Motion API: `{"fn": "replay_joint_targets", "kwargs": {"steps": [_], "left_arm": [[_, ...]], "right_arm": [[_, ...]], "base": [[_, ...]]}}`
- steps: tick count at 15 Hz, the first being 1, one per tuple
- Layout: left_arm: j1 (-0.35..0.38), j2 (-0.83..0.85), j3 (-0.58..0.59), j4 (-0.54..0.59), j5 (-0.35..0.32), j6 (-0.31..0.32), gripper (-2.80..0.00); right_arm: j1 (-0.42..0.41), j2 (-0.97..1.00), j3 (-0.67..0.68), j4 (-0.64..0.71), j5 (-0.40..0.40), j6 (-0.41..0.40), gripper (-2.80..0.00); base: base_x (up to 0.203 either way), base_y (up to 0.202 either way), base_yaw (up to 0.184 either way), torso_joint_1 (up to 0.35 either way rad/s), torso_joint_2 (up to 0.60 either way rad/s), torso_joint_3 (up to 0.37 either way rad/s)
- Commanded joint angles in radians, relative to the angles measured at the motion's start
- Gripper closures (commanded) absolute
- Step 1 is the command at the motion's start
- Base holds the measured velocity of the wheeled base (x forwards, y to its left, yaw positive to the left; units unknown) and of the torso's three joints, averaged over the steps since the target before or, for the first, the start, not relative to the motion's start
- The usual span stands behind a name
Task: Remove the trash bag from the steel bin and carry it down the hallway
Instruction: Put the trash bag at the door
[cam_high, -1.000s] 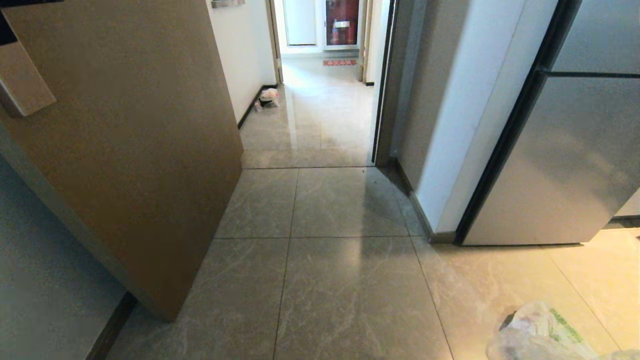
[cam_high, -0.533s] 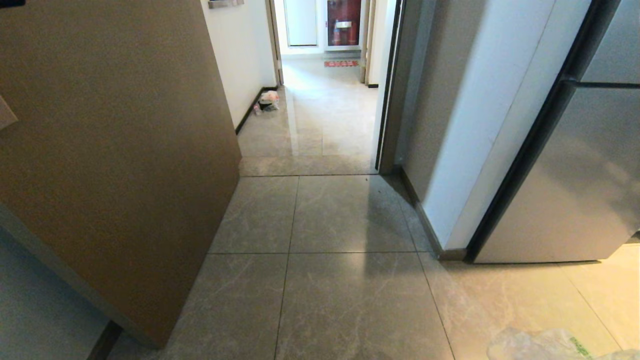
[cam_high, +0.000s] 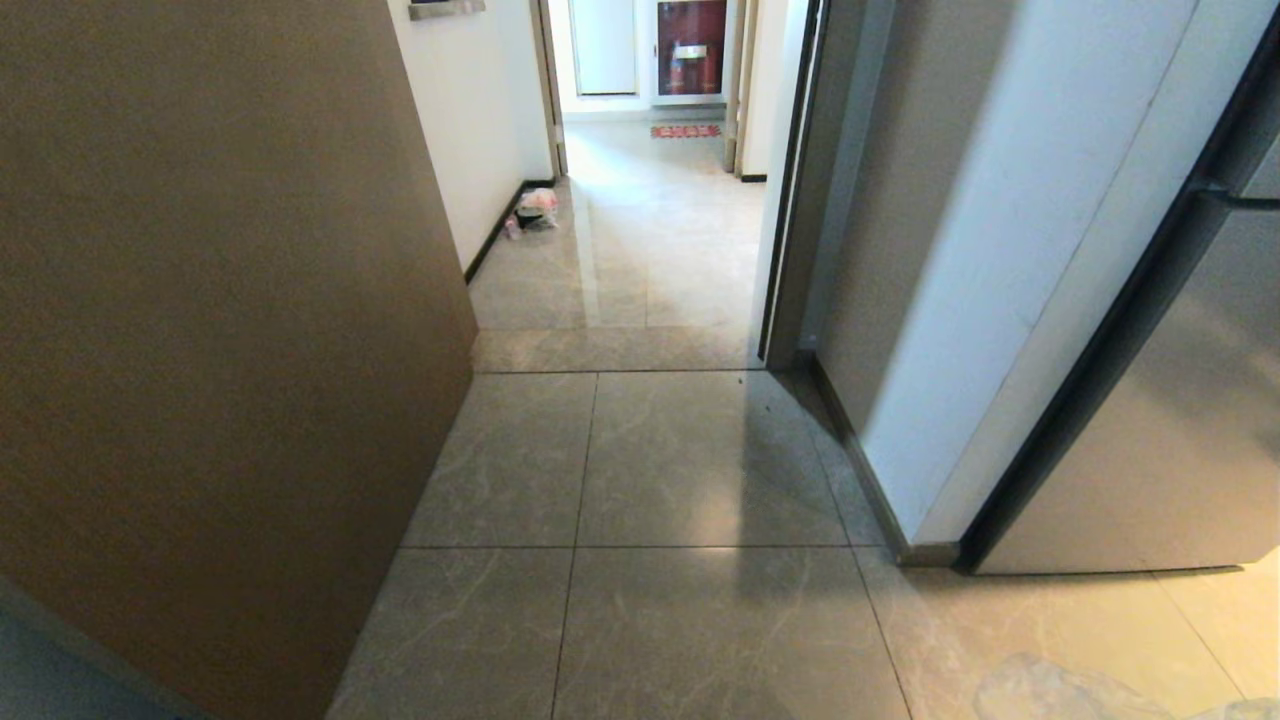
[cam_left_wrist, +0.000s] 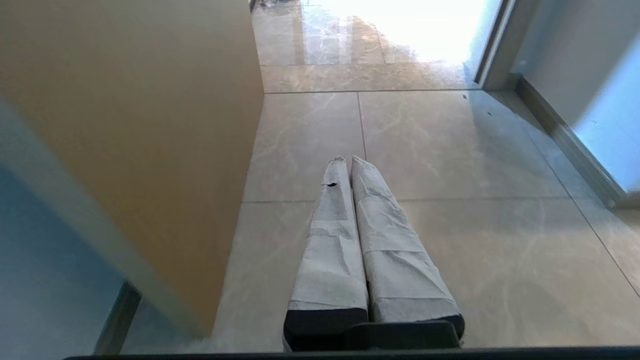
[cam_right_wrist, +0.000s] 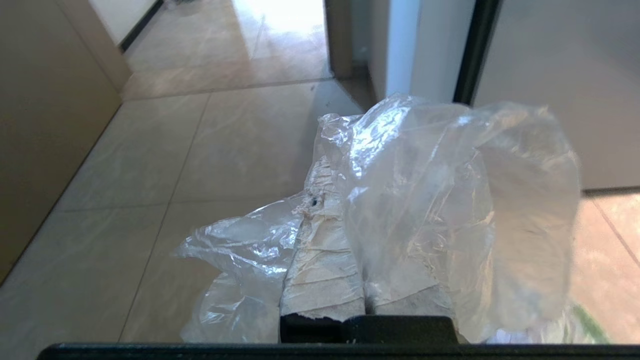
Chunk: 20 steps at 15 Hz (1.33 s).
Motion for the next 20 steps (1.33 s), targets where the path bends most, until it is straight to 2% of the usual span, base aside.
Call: {"fn": "replay_joint_targets", "kwargs": {"steps": [1, 20], "left_arm": [[0.000, 0.000, 0.000, 0.000, 0.000, -0.001, 0.00], [0.000, 0.000, 0.000, 0.000, 0.000, 0.001, 0.00]], "right_arm": [[0.000, 0.001, 0.002, 0.000, 0.000, 0.000, 0.00], [0.000, 0.001, 0.002, 0.000, 0.000, 0.000, 0.00]], "base": [[0.191, 0.000, 0.001, 0.007, 0.00, 0.004], [0.192, 0.000, 0.002, 0.003, 0.00, 0.002]]}}
